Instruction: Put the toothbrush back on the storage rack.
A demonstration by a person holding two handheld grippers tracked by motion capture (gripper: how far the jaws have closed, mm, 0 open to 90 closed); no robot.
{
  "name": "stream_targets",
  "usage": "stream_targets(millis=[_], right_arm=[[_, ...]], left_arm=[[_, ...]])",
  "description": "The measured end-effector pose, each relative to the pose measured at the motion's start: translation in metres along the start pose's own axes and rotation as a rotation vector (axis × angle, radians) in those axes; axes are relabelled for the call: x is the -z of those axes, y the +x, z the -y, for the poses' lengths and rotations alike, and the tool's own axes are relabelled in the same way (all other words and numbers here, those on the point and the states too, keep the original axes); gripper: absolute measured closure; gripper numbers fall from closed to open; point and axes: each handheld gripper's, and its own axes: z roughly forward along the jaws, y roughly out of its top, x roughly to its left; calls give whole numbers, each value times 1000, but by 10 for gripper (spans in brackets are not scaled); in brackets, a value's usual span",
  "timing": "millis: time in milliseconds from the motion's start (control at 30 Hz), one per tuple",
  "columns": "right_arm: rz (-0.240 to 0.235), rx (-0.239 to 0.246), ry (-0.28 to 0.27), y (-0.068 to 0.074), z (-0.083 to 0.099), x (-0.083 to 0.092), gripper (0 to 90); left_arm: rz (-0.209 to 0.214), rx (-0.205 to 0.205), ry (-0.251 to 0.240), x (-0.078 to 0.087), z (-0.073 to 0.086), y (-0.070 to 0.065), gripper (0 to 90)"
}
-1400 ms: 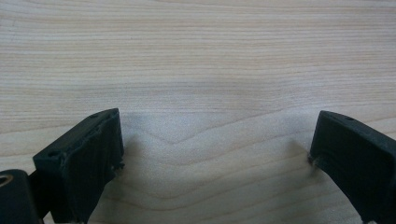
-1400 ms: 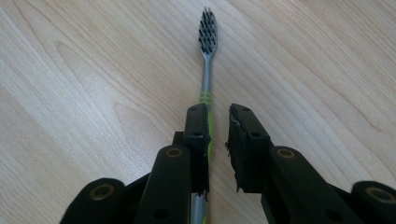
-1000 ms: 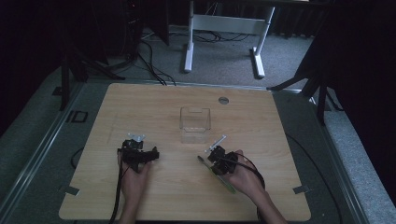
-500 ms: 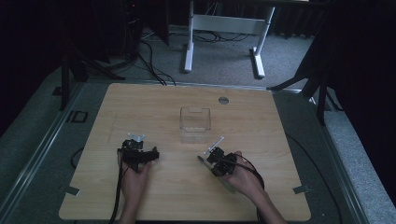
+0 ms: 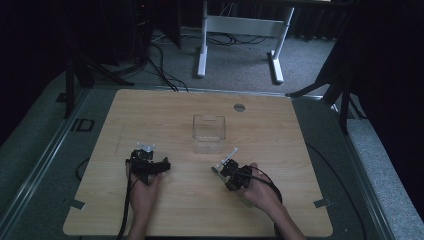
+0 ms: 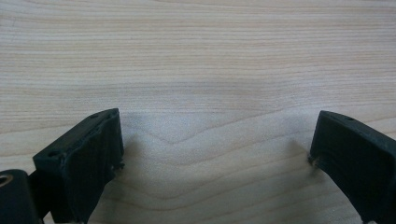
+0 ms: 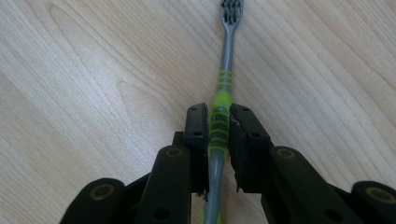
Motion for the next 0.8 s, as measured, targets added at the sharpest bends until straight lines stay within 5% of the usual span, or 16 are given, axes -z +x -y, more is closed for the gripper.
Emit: stream_targets(millis=[800], right_arm=[[3, 1, 24, -1, 0, -7, 769]], left_arm=[[0, 0, 0, 0, 0, 0, 30]])
